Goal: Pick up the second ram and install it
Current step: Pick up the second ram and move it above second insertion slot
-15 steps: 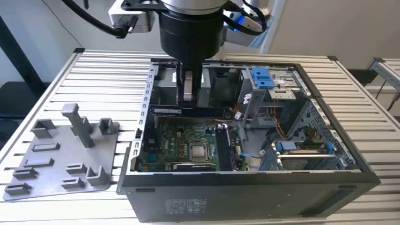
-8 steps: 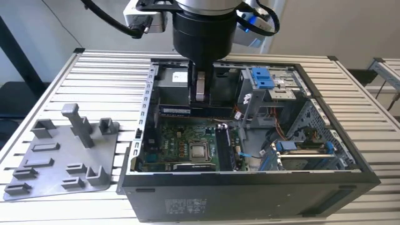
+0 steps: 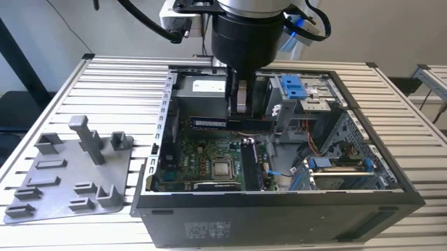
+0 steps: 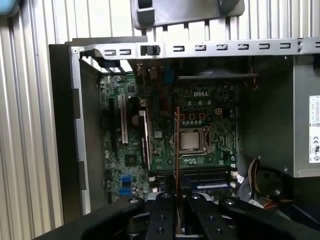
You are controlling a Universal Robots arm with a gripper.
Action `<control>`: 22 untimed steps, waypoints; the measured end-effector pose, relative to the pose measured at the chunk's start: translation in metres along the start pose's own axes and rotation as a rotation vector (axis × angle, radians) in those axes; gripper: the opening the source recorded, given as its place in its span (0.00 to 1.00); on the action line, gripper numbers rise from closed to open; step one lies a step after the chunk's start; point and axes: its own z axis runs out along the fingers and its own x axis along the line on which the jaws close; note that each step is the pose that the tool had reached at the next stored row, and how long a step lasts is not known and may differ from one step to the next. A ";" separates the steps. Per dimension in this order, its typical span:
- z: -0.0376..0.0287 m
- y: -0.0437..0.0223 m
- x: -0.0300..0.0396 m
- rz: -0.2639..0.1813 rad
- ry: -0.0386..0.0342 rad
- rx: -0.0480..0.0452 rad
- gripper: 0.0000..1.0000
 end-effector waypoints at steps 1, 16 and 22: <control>0.0000 -0.0023 -0.0002 0.001 0.0000 0.0000 0.14; 0.0000 -0.0361 -0.0027 0.009 -0.0001 0.0004 0.14; 0.0000 -0.0498 -0.0037 0.012 -0.0002 0.0005 0.14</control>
